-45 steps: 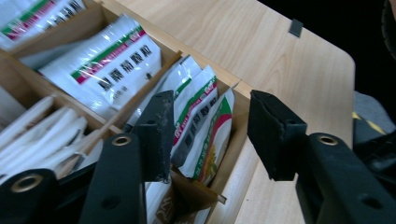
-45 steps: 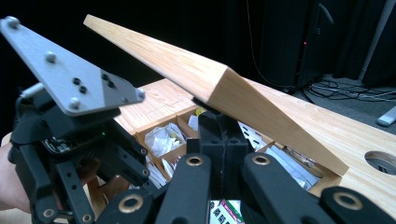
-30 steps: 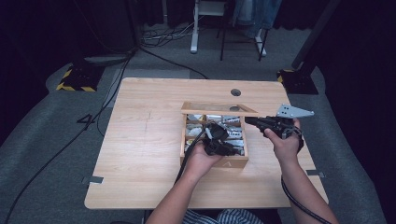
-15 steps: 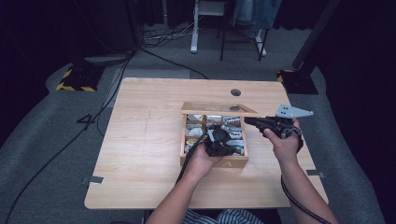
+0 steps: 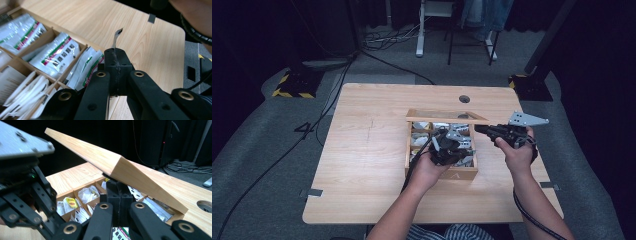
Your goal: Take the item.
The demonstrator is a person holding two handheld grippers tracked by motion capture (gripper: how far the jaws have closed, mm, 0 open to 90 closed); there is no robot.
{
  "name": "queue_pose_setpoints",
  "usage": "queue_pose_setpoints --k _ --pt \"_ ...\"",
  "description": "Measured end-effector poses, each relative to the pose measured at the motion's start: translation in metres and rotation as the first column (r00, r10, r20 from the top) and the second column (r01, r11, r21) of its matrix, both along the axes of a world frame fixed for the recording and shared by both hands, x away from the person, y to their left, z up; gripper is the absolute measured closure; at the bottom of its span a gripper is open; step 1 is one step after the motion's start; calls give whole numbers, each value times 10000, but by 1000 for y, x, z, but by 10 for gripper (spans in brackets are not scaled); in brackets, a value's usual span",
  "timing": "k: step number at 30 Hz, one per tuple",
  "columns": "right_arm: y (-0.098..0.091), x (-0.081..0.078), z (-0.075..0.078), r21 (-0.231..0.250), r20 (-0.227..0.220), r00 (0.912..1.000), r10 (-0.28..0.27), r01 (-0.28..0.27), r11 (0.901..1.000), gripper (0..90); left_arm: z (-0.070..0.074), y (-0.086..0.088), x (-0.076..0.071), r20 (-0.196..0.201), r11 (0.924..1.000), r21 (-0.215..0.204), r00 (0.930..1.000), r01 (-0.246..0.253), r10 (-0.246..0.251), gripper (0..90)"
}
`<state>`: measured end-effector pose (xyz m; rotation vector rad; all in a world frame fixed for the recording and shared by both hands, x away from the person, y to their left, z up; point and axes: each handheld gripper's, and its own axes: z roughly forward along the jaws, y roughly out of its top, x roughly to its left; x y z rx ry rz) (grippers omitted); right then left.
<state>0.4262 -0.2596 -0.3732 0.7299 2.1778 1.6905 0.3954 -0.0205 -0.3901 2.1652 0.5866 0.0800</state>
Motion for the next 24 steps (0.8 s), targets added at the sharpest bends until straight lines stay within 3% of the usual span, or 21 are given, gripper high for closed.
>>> queue_pose_setpoints --k 14,24 --pt "0 0 0 1 18 10000 -11 11 10000 900 24 15 -8 363 9989 -451 9992 152 -136 898" --pt "0 0 0 3 17 10000 -12 12 10000 900 38 38 -15 566 9980 -623 9983 -109 144 898"
